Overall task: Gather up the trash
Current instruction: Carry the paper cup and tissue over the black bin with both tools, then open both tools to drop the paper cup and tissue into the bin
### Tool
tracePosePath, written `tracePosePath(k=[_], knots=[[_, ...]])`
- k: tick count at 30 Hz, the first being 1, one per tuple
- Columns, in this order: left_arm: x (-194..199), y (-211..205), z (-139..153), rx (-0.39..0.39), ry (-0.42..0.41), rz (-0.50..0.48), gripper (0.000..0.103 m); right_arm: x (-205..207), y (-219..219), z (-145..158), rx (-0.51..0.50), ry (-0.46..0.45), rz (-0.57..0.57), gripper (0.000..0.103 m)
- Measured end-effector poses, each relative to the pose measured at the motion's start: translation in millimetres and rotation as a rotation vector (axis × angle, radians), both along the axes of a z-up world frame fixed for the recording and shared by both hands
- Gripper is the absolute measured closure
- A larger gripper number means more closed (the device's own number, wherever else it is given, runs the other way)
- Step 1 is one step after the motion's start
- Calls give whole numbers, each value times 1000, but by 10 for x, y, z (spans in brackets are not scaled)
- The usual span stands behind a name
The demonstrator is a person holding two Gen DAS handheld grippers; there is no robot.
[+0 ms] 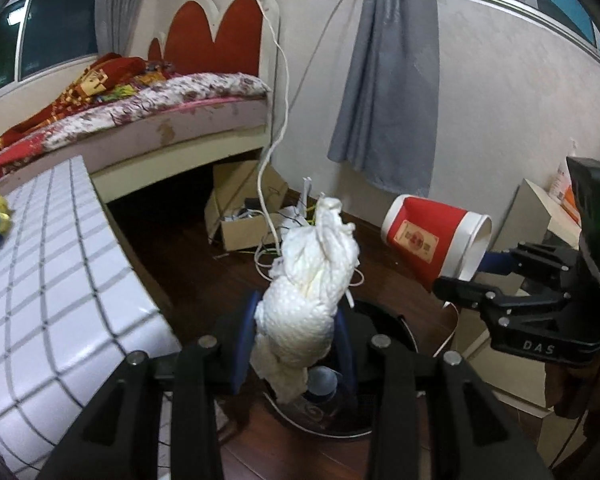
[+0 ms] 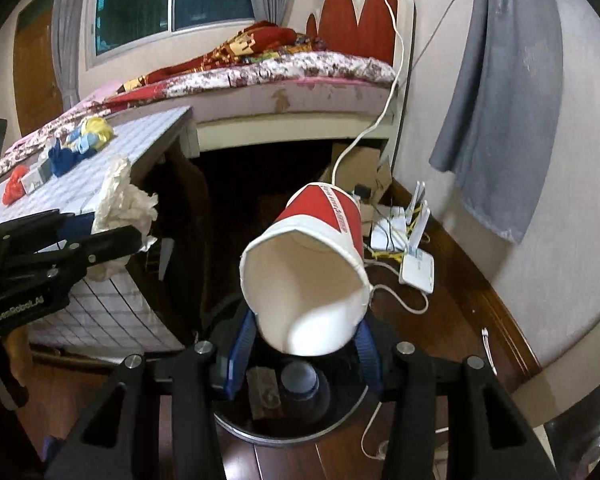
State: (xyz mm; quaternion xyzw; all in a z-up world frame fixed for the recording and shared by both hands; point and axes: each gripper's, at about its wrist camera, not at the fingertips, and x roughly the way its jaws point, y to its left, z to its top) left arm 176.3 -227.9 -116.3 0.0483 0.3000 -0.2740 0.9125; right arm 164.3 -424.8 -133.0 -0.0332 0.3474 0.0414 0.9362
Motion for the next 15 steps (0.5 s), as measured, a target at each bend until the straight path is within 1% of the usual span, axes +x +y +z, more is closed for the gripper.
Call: tracePosePath(k=[4,8,14,15], knots=[[30,-60,-239,14,48,-19,65,-16,-66,-157,5,39,7,54],[101,-136,-459,5,106,-45,65,48,-111,-368,20,96,26,53],[270,-278,-661,10,161,-85,65,205,-112,-731,16,192,70,52],[299,-304,-704,6,177,-95,64,238,-115,-789,16,209,77,50]])
